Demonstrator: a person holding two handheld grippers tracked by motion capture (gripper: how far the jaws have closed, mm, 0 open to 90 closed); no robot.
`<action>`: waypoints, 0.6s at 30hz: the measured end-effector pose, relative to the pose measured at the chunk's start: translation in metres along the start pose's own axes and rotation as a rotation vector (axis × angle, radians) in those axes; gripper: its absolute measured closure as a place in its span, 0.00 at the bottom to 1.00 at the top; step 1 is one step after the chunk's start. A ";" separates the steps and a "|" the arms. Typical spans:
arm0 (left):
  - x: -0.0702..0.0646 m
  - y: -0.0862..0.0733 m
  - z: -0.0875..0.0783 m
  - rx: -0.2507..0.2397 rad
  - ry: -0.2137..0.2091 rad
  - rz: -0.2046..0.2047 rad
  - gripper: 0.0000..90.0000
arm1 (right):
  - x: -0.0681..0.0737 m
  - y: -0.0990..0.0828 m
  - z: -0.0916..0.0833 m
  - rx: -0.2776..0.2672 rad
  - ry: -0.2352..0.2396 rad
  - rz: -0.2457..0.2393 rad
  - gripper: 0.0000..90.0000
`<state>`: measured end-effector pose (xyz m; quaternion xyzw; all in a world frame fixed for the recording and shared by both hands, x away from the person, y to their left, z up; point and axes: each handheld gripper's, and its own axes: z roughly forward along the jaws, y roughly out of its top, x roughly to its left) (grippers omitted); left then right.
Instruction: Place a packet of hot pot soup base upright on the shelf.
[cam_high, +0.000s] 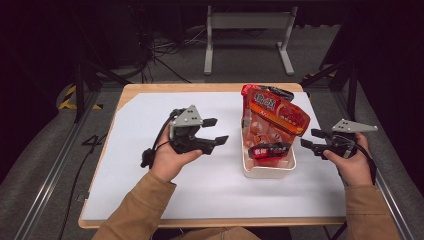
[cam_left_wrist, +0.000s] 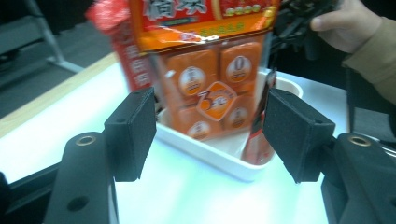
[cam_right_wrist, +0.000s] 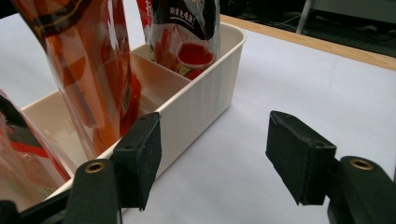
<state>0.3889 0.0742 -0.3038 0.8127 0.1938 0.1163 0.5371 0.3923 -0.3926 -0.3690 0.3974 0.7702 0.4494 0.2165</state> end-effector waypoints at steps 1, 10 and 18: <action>0.002 -0.002 -0.004 -0.004 0.007 -0.002 0.40 | 0.000 0.000 0.000 -0.001 0.001 -0.002 0.40; 0.016 -0.022 -0.045 0.008 0.096 -0.018 0.38 | 0.003 0.001 0.000 -0.006 0.005 -0.003 0.39; 0.028 -0.042 -0.071 0.011 0.162 -0.036 0.33 | 0.006 0.001 0.002 -0.015 0.018 -0.005 0.35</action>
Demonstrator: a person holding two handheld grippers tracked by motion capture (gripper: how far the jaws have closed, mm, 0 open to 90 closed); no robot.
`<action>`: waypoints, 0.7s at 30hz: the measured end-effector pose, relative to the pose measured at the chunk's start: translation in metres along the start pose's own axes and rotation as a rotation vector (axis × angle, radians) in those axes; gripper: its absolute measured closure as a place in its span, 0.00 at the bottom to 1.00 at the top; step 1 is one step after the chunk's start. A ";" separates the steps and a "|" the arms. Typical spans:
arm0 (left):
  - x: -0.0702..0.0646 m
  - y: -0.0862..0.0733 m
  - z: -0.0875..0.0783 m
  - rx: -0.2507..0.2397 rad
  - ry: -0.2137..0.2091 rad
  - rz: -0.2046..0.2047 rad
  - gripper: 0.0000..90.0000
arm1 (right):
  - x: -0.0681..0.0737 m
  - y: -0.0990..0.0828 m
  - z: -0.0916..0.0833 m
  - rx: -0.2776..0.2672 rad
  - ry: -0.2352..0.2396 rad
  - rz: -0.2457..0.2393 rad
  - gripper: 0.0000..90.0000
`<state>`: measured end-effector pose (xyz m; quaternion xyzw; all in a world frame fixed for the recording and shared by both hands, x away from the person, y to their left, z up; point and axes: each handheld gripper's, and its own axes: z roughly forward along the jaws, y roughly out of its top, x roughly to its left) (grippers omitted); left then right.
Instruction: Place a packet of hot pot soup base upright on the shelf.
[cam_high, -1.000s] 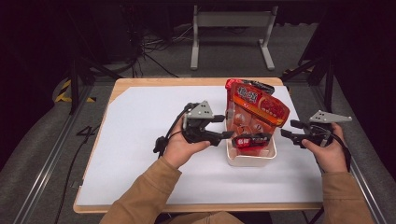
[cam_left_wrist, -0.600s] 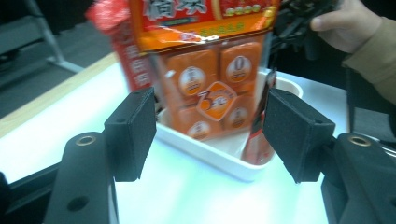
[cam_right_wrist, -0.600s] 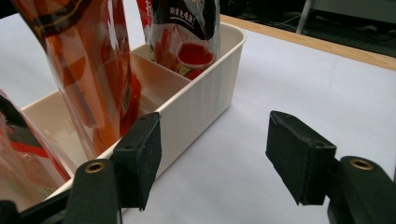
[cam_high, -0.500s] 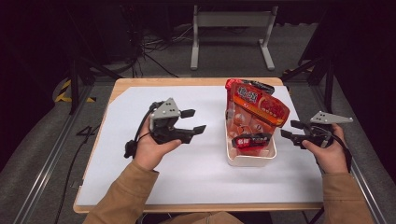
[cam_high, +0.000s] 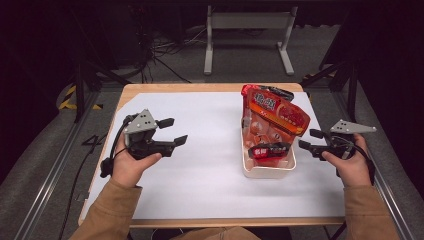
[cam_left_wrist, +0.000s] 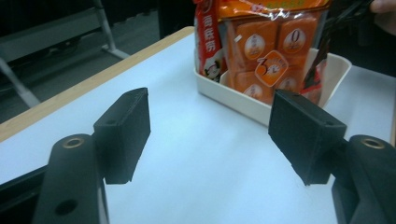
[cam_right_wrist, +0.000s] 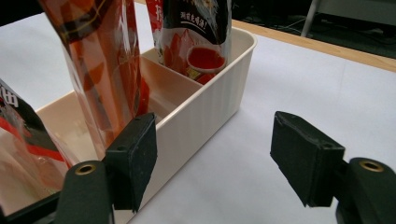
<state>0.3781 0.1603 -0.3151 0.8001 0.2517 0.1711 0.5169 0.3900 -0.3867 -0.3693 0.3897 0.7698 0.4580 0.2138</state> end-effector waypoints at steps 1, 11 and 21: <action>0.001 -0.002 -0.001 0.001 0.005 -0.007 0.32 | 0.000 0.000 0.000 -0.006 0.001 -0.002 0.35; 0.020 -0.036 -0.013 -0.014 0.058 -0.058 0.25 | 0.001 0.001 -0.002 -0.027 0.006 -0.008 0.33; 0.031 -0.065 -0.008 -0.041 0.083 -0.095 0.21 | 0.003 0.000 0.002 -0.023 -0.004 -0.031 0.31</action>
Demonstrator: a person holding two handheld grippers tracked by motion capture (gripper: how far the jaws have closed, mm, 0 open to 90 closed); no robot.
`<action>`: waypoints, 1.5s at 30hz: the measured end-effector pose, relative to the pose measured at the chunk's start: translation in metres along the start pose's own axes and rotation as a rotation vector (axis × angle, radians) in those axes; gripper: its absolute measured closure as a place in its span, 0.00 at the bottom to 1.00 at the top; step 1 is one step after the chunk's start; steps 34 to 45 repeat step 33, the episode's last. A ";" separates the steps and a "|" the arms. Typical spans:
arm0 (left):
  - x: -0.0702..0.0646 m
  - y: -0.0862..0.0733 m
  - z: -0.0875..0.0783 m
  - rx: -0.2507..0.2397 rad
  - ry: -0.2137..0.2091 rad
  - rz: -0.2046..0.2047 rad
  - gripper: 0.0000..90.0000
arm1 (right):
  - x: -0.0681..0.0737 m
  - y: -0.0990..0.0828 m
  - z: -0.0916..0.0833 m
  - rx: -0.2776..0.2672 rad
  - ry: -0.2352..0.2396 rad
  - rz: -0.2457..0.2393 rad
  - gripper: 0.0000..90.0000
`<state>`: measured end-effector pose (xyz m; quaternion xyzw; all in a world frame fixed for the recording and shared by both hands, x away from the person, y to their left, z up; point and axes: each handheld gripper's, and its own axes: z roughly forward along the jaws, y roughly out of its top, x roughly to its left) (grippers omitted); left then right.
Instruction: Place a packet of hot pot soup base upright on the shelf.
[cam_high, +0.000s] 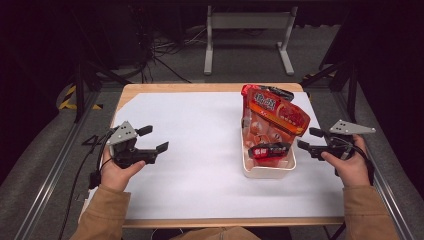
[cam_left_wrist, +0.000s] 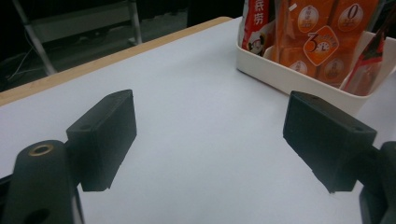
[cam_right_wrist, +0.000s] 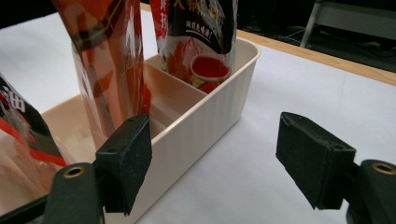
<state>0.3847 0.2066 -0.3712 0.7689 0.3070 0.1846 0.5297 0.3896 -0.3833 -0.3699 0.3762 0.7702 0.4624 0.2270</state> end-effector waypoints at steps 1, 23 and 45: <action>0.001 -0.002 0.001 -0.005 0.002 0.002 0.21 | 0.000 0.000 0.001 0.002 0.000 -0.004 0.31; 0.011 -0.040 0.019 -0.040 0.010 -0.076 0.21 | 0.000 -0.005 0.004 -0.013 0.004 -0.016 0.30; 0.011 -0.038 0.017 -0.030 0.016 -0.073 0.21 | 0.000 -0.005 0.004 -0.014 0.002 -0.015 0.29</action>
